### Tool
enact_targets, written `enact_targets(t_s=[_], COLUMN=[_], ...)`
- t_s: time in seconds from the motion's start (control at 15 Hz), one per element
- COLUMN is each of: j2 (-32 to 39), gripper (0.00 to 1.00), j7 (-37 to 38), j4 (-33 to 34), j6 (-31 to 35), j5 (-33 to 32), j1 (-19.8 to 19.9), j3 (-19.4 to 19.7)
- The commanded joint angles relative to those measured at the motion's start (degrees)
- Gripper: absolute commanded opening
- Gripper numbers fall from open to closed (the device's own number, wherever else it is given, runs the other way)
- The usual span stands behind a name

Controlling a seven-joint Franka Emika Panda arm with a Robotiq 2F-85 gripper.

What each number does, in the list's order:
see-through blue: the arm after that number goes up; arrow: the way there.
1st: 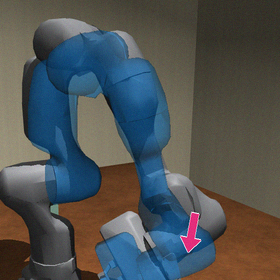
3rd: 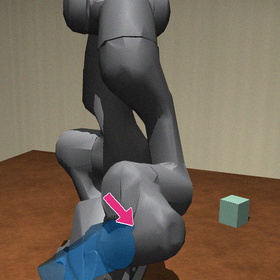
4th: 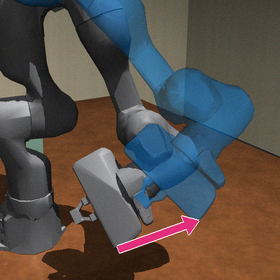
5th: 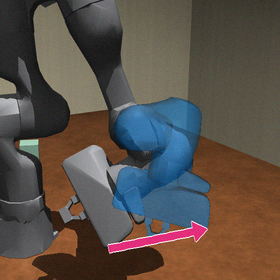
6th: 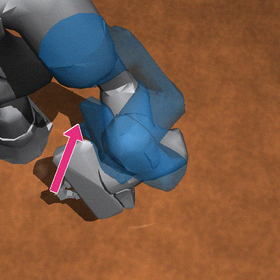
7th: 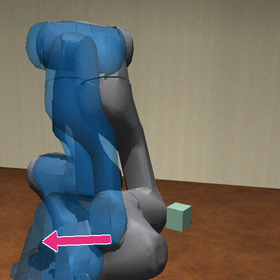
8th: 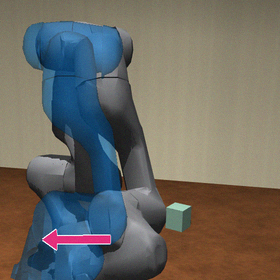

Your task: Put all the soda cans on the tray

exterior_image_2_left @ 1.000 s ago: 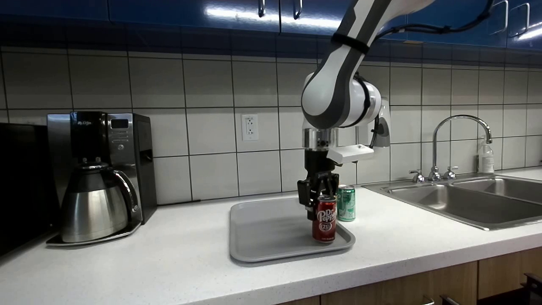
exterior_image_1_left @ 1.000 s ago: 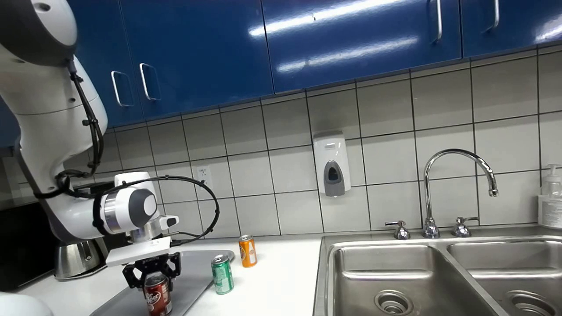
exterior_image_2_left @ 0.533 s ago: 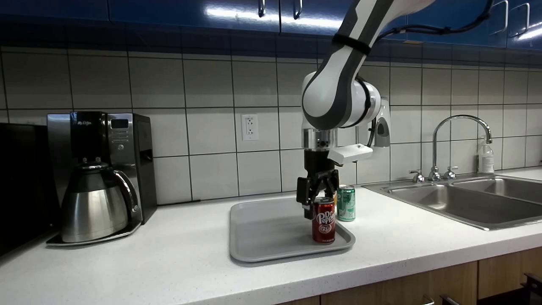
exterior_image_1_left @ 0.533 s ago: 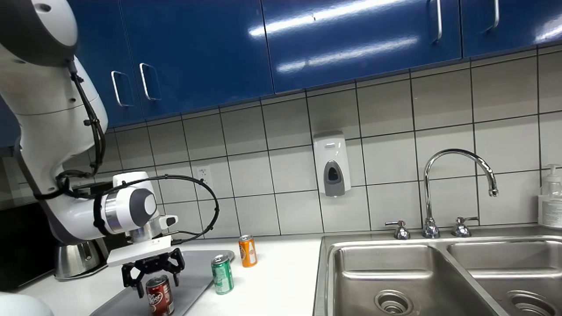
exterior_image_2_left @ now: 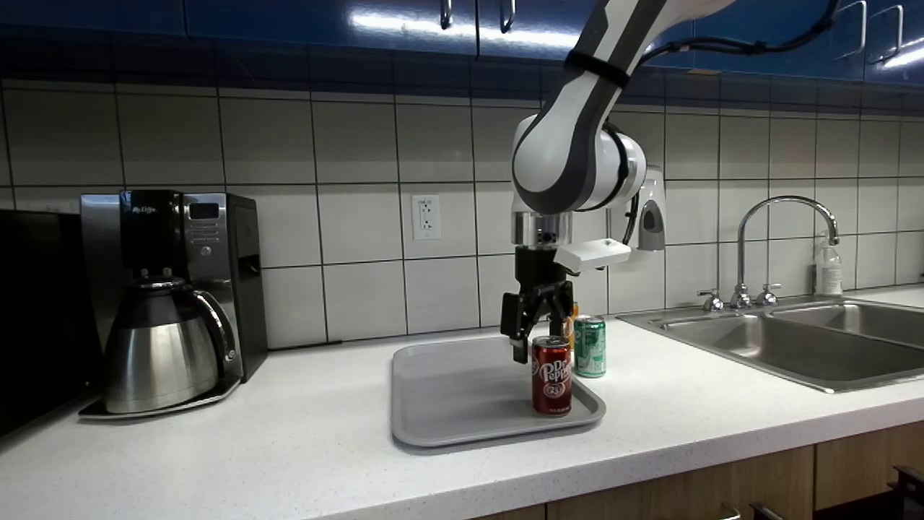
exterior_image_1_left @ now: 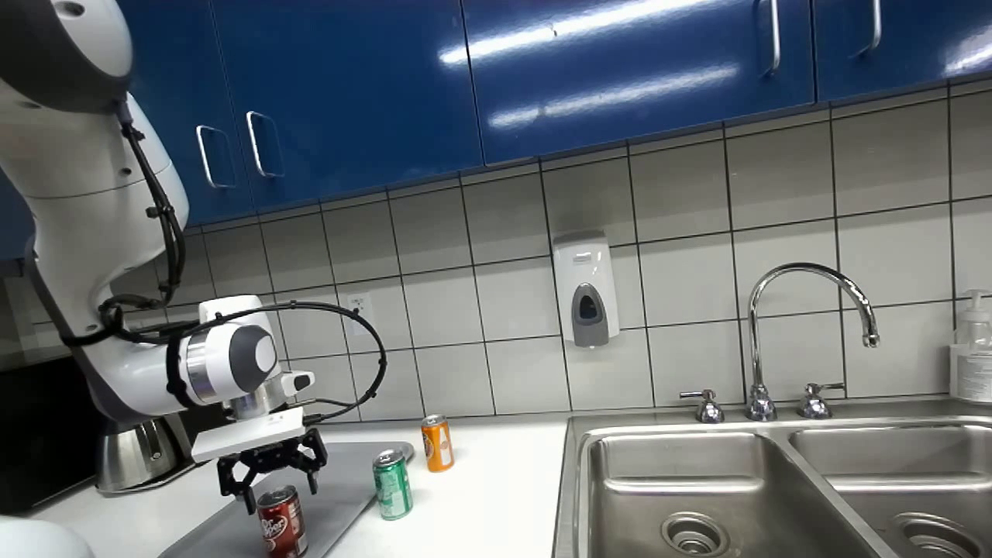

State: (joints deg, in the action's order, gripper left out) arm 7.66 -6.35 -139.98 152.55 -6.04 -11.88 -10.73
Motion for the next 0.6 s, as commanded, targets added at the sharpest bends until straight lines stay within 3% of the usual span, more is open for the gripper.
enact_targets(t_s=[0.0,0.53], j2=[-2.5,-5.5], gripper=[1.00,1.00], j7=[-0.1,0.9], j4=[-0.1,-0.4], j6=[-0.4,0.1], j5=[0.3,0.0], j1=[0.7,1.8], j3=[0.0,1.8])
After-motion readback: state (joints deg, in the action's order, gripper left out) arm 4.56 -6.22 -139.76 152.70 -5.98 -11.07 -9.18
